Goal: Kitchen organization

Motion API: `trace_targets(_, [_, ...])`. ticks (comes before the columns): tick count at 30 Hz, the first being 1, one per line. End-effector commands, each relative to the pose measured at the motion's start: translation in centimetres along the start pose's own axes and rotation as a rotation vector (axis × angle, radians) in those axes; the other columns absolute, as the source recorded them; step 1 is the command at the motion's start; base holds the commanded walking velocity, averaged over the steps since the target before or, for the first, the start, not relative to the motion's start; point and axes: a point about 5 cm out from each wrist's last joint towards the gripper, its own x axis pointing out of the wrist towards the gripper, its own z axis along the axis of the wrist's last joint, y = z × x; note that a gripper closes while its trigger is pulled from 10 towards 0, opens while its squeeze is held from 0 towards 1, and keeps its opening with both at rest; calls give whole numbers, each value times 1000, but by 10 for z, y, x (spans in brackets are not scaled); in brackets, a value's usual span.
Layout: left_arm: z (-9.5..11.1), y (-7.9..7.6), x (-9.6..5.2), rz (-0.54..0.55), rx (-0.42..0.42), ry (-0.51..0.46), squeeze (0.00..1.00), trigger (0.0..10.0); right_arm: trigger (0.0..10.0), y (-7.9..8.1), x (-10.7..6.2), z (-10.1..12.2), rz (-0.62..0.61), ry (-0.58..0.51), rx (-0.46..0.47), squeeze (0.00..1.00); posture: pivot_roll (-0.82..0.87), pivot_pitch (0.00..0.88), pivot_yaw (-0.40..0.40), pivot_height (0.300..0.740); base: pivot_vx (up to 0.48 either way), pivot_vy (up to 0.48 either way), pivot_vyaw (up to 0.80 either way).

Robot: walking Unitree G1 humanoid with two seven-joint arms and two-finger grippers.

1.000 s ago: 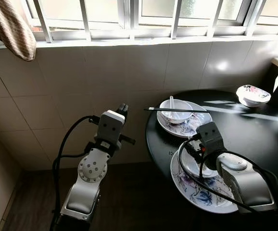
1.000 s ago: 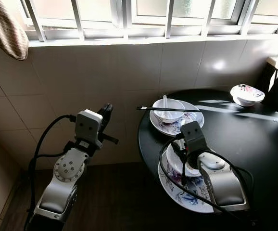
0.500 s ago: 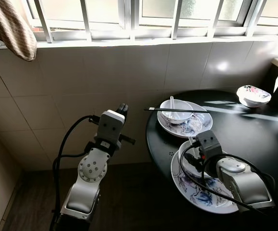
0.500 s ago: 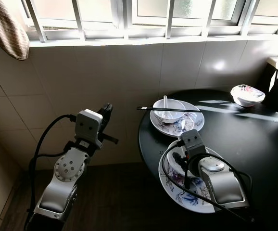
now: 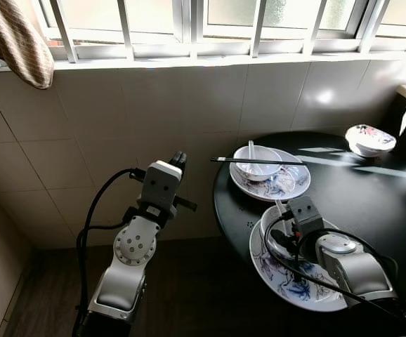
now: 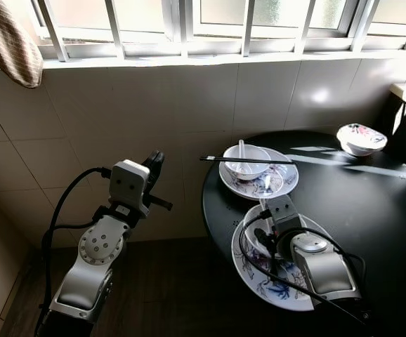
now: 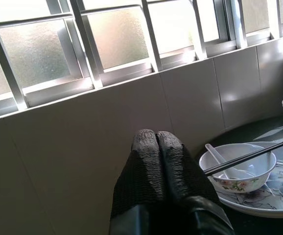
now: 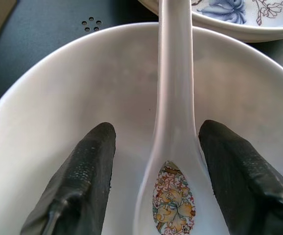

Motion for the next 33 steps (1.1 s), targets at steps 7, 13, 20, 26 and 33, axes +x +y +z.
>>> trace_targets(7, [-1, 2, 2, 6, 15, 2, 0, 10000, 2824, 4, 4, 2, 12, -63, 49, 0, 84, 0, -21, 740, 0, 0, 0])
trace_targets(13, [-2, 1, 1, 2, 17, 5, 0, 10000, 0, 2, 2, 9, -26, -151, 59, 0, 82, 0, -19, 740, 0, 0, 0])
trace_targets(20, [-2, 0, 1, 0, 14, 6, 0, 10000, 0, 9, -3, 21, -33, -201, -1, 0, 76, 0, -17, 740, 0, 0, 0])
trace_targets(26, [-3, 0, 2, -2, 14, 8, 0, 10000, 0, 10, -4, 21, -49, -218, -12, 0, 75, 0, -17, 740, 0, 0, 0])
trace_targets(33, [-3, 0, 2, 0, 16, 9, 0, 10000, 0, -3, -15, 44, -190, -348, -57, 0, 73, 0, -17, 740, 0, 0, 0])
